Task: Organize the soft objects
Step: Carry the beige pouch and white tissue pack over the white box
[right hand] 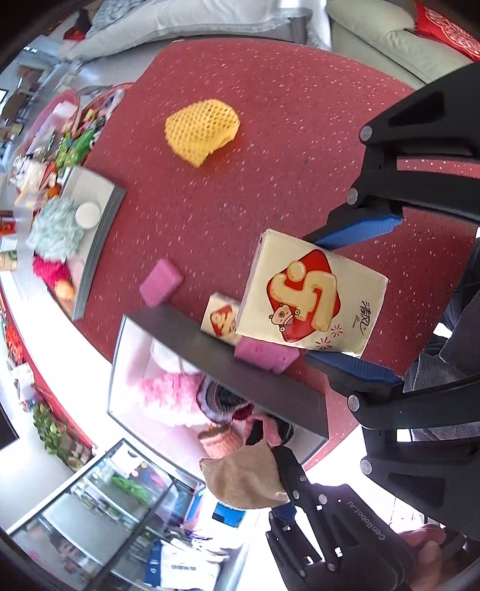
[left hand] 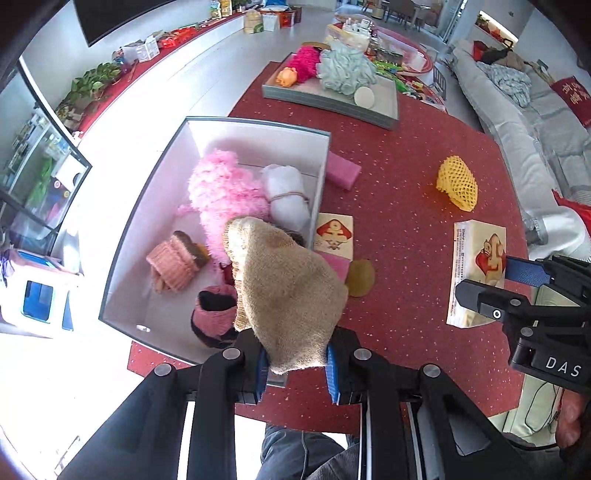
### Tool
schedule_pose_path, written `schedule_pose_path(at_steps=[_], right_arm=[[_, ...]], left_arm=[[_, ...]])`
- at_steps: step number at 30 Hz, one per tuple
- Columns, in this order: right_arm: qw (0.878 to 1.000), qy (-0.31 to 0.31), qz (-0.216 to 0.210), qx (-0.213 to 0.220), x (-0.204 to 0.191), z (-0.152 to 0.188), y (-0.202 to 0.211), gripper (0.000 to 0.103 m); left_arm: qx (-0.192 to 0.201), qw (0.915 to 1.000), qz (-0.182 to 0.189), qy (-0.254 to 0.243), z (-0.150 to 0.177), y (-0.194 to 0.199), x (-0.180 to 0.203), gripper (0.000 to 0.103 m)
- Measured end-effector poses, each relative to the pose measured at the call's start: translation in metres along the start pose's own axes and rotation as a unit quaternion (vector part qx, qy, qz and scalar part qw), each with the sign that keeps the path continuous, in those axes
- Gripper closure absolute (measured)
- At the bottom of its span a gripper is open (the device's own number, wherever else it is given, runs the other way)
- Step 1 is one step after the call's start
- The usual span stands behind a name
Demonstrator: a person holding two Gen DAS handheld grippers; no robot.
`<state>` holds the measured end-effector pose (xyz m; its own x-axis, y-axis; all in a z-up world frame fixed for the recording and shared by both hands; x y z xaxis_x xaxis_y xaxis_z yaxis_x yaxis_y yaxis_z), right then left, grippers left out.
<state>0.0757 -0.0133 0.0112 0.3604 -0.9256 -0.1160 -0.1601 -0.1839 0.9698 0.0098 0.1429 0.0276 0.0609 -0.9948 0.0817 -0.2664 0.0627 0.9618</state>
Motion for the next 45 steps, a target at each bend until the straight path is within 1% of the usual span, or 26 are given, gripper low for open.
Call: schedule_pose_path(at_steps=[7,14,19,25,28,31,37,45], right_arm=[[0.999,0.043,-0.003,0.0,-0.046,-0.007,0.004,0.045],[0.997,0.083,-0.001,-0.004,-0.089,-0.012,-0.003,0.045],[0.994,0.106,-0.004,0.007,-0.111,-0.016,-0.002,0.045],[0.996,0.092,-0.003,0.015,-0.115,-0.024,0.0,0.045],[0.996,0.081,-0.017,0.029,-0.115,-0.029,0.005,0.045],[0.996,0.082,-0.021,0.037,-0.12,-0.034,0.008,0.045],[0.995,0.098,-0.018,0.03,-0.131,-0.037,0.002,0.045],[0.993,0.115,-0.001,0.014,-0.136,-0.043,-0.007,0.045]], left_arm=[[0.01,0.9993,-0.003,0.037,0.003,0.007,-0.044,0.077],[0.01,0.999,0.003,0.043,0.007,0.004,-0.067,0.077],[0.011,0.9989,0.006,0.044,0.002,0.002,-0.081,0.077],[0.018,0.9989,0.018,0.041,-0.009,0.001,-0.091,0.077],[0.024,0.9983,0.026,0.047,-0.014,0.001,-0.098,0.077],[0.023,0.9982,0.029,0.047,-0.015,-0.001,-0.102,0.077],[0.019,0.9982,0.032,0.048,-0.014,-0.007,-0.11,0.077],[0.015,0.9976,0.037,0.057,-0.012,-0.013,-0.118,0.077]])
Point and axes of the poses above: each gripper's, at about its wrist camera, not at the fingertips, and y roughly against the way its jaws point, x to its right, z to its underside, the point moved 3 cm from there along -y, roughly the way its jaws point, and after that the axes turned 2 degrees about -x, right-handed, at the moved point
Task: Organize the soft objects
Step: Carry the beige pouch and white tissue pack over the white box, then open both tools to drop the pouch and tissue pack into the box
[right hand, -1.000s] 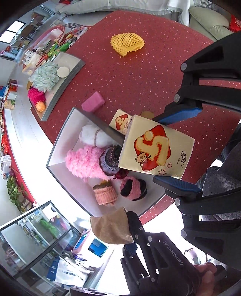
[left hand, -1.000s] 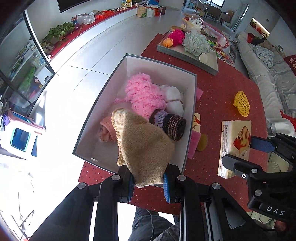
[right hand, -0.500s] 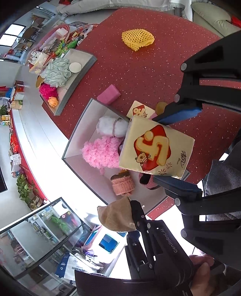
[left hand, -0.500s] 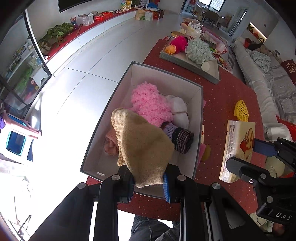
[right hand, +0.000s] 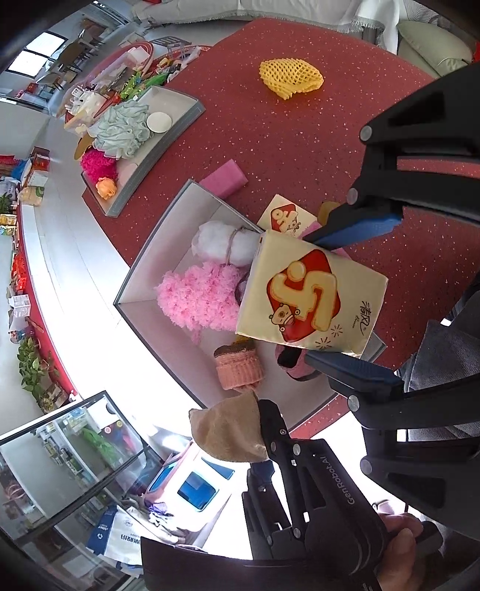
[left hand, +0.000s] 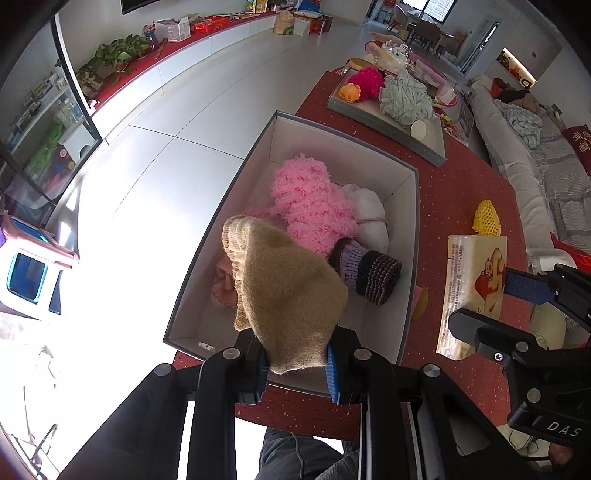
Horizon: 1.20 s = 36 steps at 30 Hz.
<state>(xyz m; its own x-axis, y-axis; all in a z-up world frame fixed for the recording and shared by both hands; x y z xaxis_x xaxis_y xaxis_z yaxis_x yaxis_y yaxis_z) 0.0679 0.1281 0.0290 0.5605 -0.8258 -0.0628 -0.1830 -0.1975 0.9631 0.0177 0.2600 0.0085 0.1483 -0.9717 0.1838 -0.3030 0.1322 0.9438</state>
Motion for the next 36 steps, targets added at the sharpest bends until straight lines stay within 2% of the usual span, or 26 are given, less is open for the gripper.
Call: schedule_pose_path(at_steps=[8,23,25,26,29,33,36], right_arm=[[1.0,0.018,0.02,0.0,-0.01,-0.016,-0.006,0.045],[1.0,0.016,0.024,0.011,-0.015,-0.049,-0.009,0.042],[0.999,0.014,0.031,0.012,-0.013,-0.057,-0.009,0.04],[0.999,0.012,0.033,0.011,-0.012,-0.06,-0.01,0.037],[0.999,0.0,0.036,0.017,-0.007,-0.062,-0.006,0.035],[0.999,-0.031,0.034,0.014,0.012,-0.05,-0.004,0.035],[0.996,-0.086,0.037,0.008,0.048,-0.035,-0.005,0.035]], left_arm=[[-0.011,0.9999,-0.005,-0.005,0.005,-0.005,-0.004,0.077],[-0.011,0.9999,-0.007,-0.005,0.0,-0.008,-0.008,0.077],[-0.018,0.9998,-0.01,-0.005,-0.001,-0.01,-0.008,0.073],[-0.023,0.9997,-0.01,-0.004,0.0,-0.012,-0.008,0.067],[-0.029,0.9995,-0.009,-0.009,0.004,-0.017,-0.006,0.059],[-0.04,0.9989,-0.004,-0.022,0.01,-0.022,0.003,0.059],[-0.042,0.9984,-0.004,-0.036,0.01,-0.022,0.01,0.059]])
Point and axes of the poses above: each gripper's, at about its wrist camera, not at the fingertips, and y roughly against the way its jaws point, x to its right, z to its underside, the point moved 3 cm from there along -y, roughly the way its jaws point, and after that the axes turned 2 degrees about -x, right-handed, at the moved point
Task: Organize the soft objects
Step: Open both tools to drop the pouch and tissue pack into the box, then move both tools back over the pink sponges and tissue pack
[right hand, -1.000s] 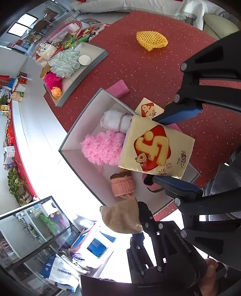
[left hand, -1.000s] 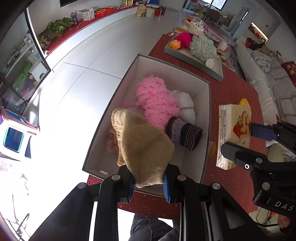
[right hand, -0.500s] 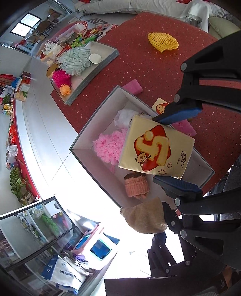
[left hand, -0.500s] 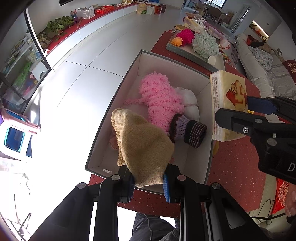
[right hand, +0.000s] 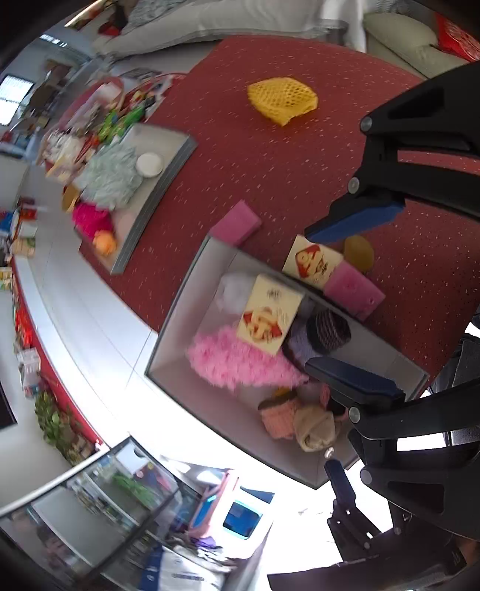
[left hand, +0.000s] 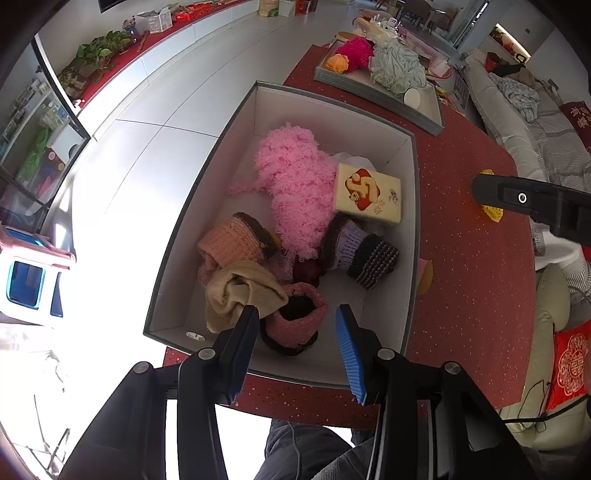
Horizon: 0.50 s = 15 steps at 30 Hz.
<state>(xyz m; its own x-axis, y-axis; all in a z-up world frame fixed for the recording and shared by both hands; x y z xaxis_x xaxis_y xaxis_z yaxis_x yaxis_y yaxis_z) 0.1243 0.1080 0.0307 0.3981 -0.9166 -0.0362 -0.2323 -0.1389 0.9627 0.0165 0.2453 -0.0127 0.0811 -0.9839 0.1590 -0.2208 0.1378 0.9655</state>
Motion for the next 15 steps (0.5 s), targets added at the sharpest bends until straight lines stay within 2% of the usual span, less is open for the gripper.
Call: schedule_pose_path(at_steps=[2,4,6,8,11,15], right_arm=[[0.999,-0.042,0.008,-0.011,0.038,0.002,-0.005,0.035],[0.995,-0.094,0.035,-0.02,0.083,0.001,-0.012,0.035],[0.986,-0.156,0.054,-0.037,0.13,0.006,-0.019,0.035],[0.977,-0.199,0.055,-0.044,0.161,0.018,-0.02,0.035],[0.978,-0.195,0.054,-0.054,0.166,0.039,-0.022,0.035],[0.981,-0.17,0.04,-0.086,0.149,0.074,-0.04,0.035]], left_arm=[[-0.001,0.9999,0.001,-0.011,-0.001,0.001,0.006,0.059],[-0.004,0.9997,0.003,-0.026,-0.001,0.001,0.016,0.059],[-0.001,0.999,0.007,-0.045,0.0,0.003,0.027,0.059],[-0.001,0.9977,0.011,-0.066,0.002,0.004,0.04,0.059],[-0.008,0.9951,0.017,-0.097,0.007,0.002,0.06,0.059],[-0.012,0.9905,0.027,-0.134,0.012,0.0,0.091,0.059]])
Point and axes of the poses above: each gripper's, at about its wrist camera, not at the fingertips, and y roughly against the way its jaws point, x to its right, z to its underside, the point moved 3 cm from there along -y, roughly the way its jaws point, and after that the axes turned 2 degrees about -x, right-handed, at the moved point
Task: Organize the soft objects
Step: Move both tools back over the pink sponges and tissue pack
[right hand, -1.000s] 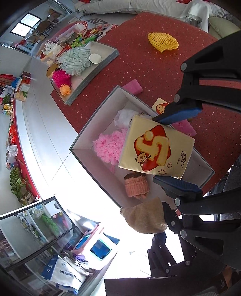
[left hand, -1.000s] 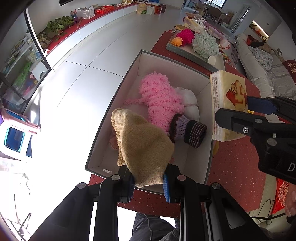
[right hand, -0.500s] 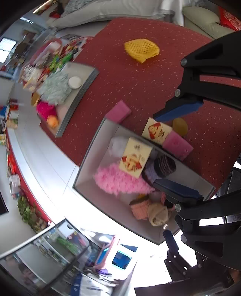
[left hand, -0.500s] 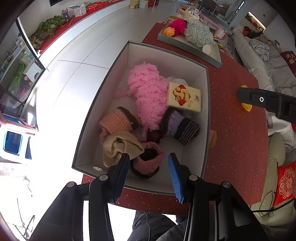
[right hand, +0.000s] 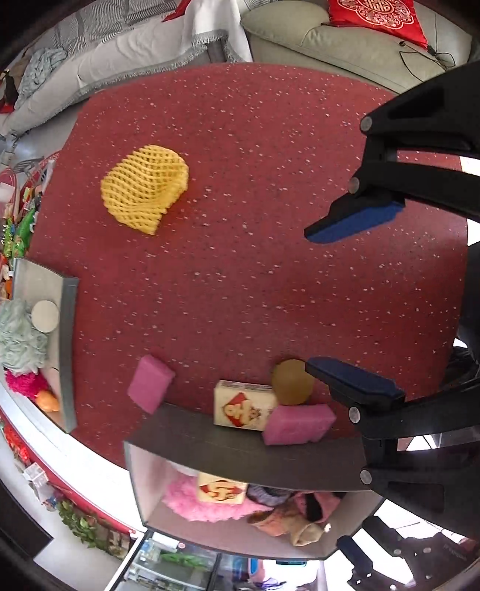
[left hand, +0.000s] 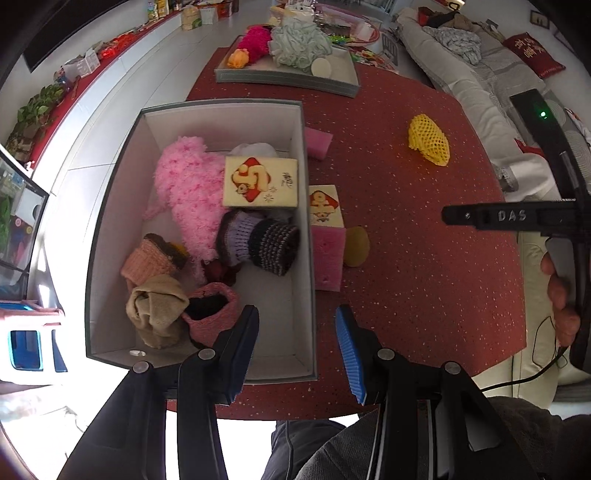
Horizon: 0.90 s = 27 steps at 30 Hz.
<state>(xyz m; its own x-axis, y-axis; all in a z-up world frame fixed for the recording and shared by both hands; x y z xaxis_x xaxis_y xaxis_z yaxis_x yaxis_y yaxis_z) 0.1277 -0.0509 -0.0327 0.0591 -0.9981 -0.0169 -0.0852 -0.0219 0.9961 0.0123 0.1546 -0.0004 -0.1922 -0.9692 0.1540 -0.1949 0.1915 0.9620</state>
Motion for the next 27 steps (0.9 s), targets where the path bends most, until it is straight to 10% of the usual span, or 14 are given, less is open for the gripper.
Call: schedule_pose_path(at_steps=[10,17,27], right_arm=[[0.999,0.039,-0.002,-0.016,0.011,0.039,-0.012,0.035],[0.998,0.054,0.006,-0.013,0.049,0.051,-0.005,0.035],[0.992,0.117,-0.001,-0.041,0.058,0.078,-0.026,0.035]], left_arm=[[0.015,0.992,0.001,-0.125,-0.007,-0.028,0.106,0.052],[0.001,0.9963,-0.079,-0.035,-0.034,-0.097,0.094,0.052],[0.036,0.9964,-0.052,0.056,-0.049,-0.125,0.063,0.045]])
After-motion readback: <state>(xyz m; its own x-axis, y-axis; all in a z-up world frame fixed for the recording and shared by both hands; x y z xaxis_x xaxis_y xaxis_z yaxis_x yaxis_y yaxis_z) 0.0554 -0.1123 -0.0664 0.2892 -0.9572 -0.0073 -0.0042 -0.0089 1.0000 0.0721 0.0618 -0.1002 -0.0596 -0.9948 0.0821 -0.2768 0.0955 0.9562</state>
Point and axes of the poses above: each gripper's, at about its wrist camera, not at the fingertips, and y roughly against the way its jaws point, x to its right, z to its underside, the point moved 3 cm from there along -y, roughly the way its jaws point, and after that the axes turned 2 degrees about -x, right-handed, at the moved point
